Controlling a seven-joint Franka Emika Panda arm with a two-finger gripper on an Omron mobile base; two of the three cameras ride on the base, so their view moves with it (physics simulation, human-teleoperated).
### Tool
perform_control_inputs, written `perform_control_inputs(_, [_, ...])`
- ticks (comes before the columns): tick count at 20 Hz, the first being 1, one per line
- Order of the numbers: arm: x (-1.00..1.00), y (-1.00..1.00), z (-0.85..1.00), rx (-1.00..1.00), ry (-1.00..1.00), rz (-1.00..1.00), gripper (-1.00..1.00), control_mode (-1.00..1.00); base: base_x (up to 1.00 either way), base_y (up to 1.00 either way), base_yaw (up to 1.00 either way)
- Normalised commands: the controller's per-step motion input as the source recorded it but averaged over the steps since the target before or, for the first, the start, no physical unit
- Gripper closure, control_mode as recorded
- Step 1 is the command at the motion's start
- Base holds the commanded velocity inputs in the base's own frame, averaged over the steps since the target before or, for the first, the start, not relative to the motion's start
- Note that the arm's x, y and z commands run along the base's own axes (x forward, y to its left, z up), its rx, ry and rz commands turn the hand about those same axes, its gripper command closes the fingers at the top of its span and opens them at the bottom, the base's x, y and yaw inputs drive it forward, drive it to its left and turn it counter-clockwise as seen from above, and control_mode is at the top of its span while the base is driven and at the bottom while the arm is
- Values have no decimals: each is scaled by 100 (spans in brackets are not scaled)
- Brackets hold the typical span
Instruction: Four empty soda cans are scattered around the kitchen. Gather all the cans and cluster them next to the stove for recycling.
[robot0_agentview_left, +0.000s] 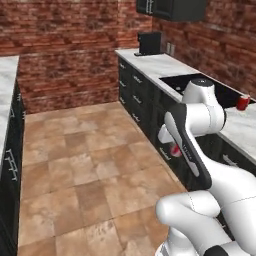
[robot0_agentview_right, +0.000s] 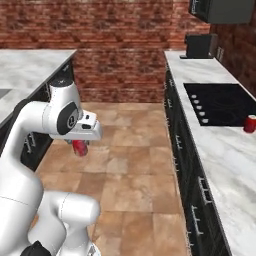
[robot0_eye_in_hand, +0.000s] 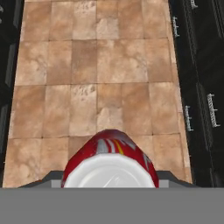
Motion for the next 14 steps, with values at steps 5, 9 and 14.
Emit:
perform_control_inputs(5, [0,0,0,0,0,0,100,100,100,11,2])
perform_control_inputs(9, [0,0,0,0,0,0,100,100,100,6,0])
perform_control_inputs(14, [0,0,0,0,0,0,100,100,77,-1,-26])
